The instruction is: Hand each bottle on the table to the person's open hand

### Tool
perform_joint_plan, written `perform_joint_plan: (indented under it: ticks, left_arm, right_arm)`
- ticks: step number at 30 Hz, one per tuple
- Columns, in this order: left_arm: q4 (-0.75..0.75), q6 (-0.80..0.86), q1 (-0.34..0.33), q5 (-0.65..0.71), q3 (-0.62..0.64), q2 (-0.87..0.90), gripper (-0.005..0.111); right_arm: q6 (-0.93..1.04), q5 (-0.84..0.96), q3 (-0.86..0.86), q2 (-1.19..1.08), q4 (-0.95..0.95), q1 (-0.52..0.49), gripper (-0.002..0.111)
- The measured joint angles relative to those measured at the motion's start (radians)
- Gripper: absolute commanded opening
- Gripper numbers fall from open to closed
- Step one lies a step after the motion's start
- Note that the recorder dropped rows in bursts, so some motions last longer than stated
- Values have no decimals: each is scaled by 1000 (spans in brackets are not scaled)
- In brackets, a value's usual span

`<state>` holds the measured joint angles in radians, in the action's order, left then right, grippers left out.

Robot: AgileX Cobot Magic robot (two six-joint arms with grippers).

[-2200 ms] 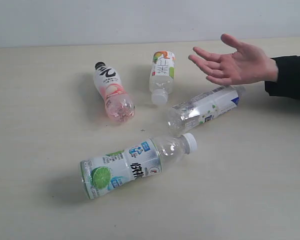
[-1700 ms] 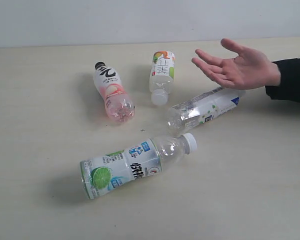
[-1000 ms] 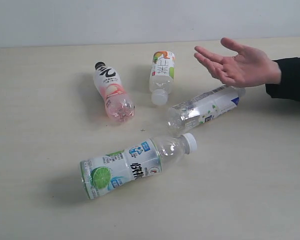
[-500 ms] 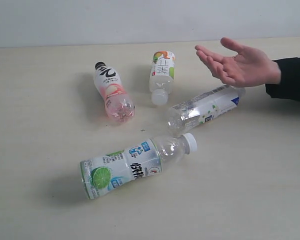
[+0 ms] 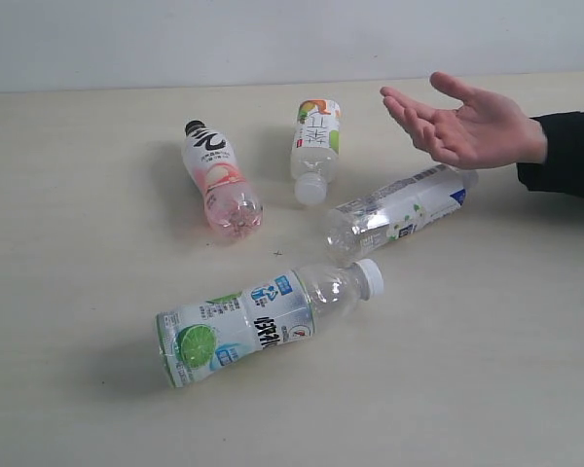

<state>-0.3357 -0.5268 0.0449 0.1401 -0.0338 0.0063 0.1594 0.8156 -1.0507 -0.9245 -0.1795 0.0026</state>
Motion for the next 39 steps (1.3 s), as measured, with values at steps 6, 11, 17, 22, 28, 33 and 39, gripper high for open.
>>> perform_joint_plan:
  ticks: [6,11,17,22,28,33,39]
  left_arm:
    - [0,0,0,0,0,0,10]
    - [0,0,0,0,0,0,10]
    - [0,0,0,0,0,0,10]
    - [0,0,0,0,0,0,10]
    - [0,0,0,0,0,0,10]
    - [0,0,0,0,0,0,10]
    - [0,0,0,0,0,0,10]
  right_arm:
    - [256,196,-47,-137,294,18,20]
    - [370,327,-49,-217,413,145,40]
    - [387,398,-49,-316,415,323,47]
    - [393,404,-49,-379,449,413,47]
    - [397,406,-49,-441,589,426,47]
    - [411,408,-49,-505,578,456,47]
    - [483,377,-49,-571,470,559,63]
